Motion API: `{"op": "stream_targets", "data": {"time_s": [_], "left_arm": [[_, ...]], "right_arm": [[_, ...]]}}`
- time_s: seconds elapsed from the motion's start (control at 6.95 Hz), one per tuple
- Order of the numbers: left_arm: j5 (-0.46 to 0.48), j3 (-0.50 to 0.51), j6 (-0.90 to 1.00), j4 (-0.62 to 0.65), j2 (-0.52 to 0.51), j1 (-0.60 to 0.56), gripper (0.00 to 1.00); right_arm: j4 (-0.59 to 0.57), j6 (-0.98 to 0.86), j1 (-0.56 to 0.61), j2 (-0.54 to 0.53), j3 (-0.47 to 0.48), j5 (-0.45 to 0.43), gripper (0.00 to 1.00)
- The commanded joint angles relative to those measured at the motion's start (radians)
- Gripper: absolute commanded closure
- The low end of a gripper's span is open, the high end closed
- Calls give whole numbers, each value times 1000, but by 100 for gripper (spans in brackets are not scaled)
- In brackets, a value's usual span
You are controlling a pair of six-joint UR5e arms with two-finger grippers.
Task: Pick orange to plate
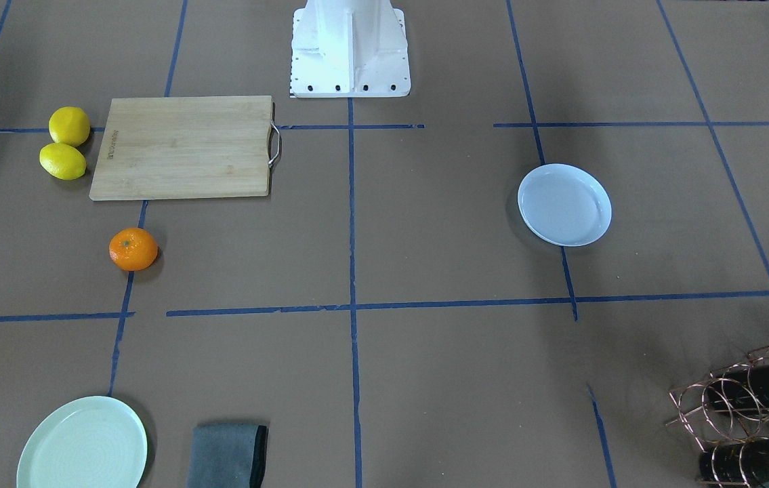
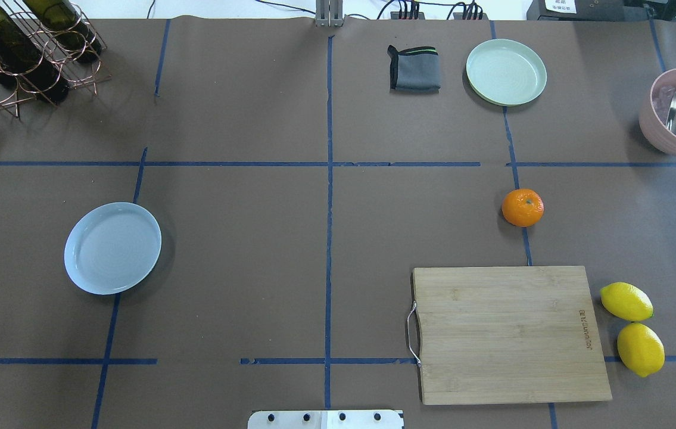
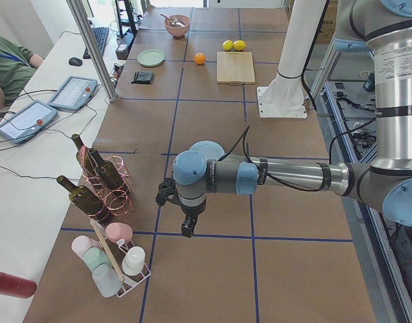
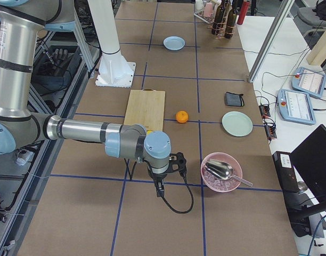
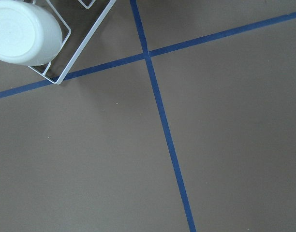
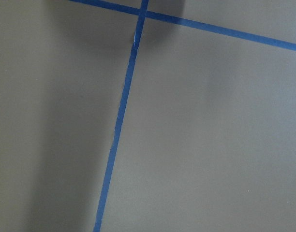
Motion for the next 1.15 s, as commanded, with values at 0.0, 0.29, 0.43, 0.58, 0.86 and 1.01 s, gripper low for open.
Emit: {"op": "stream_targets", "data": {"time_s": [0.0, 0.29, 0.43, 0.58, 0.86, 1.01], "left_arm": [[-1, -19, 0, 1, -2, -2, 0], [12, -24, -2, -8, -5, 0, 0], [12, -24, -3, -46, -5, 1, 0], [8, -20, -3, -159, -9, 2, 0], [2, 18, -14, -405, -24, 0, 0], [3, 10, -14, -504, -35, 0, 0]], "right_arm": [[0, 0, 0, 0, 0, 0, 0], [0, 3, 0, 8, 2, -2, 0], [2, 0, 0, 12, 11, -2, 0], [41, -6, 0, 12, 18, 0, 0], [104, 6, 0, 12, 20, 91, 0], [118, -8, 0, 6, 23, 103, 0]]}}
